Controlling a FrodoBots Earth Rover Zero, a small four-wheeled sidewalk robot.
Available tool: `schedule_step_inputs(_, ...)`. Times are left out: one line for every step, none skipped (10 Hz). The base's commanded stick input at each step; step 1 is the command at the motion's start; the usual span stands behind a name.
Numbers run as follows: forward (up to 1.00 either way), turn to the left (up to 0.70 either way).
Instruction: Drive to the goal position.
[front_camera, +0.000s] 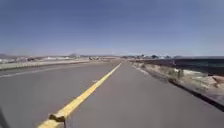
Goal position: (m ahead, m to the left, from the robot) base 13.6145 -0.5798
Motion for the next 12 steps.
schedule_step_inputs(0.85, 0.0)
schedule_step_inputs(0.85, 0.0)
schedule_step_inputs(0.85, 0.0)
schedule_step_inputs(0.85, 0.0)
schedule_step_inputs(0.85, 0.0)
schedule_step_inputs(0.85, 0.0)
schedule_step_inputs(0.85, 0.0)
schedule_step_inputs(0.85, 0.0)
schedule_step_inputs(0.85, 0.0)
schedule_step_inputs(0.85, 0.0)
schedule_step_inputs(0.85, 0.0)
schedule_step_inputs(0.85, 0.0)
